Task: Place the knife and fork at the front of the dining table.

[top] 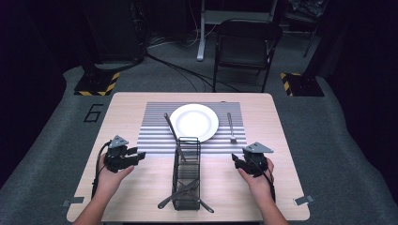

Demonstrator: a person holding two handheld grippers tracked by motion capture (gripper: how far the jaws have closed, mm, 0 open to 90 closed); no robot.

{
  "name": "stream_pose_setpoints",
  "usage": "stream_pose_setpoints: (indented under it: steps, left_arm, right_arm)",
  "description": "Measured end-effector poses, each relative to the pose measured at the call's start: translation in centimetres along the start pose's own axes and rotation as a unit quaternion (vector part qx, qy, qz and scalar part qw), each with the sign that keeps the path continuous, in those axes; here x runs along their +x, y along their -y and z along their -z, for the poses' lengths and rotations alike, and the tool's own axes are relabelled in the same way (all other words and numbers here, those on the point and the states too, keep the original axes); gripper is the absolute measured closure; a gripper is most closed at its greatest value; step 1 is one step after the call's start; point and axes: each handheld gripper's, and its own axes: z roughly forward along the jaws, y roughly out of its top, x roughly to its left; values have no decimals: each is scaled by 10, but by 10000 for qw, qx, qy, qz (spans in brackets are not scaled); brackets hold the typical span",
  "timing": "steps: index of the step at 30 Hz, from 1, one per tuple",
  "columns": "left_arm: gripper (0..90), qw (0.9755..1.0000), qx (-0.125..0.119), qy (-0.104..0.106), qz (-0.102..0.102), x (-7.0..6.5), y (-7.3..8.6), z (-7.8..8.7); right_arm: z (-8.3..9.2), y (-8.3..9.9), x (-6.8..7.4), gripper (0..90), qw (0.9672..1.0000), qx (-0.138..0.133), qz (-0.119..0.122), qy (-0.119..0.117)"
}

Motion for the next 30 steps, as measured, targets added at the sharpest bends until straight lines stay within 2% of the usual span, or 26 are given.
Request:
stream_pose_setpoints:
  steps: [5,9,13,16,22,30]
  left_arm:
    - [542,9997,-111,163,-134,-16,-19,6]
    - [548,9991,-192,284,-245,-29,-34,9]
    - [550,9981,-168,399,-434,-41,-50,10]
    - [550,9975,-189,470,-501,-50,-59,9]
    - [559,9963,-188,575,-616,-61,-73,4]
    - [573,9956,-192,684,-606,-71,-81,-5]
  right_arm:
    - [0,1,-5,458,9999,-7,-103,7]
    - [0,2,-6,457,10000,7,-88,9]
    - [-1,2,-6,458,10000,11,-96,1]
    - [0,2,-6,458,9999,0,-136,3]
    - [0,3,-8,458,9999,0,-145,10]
    - [0,3,-10,458,9998,9,-203,9]
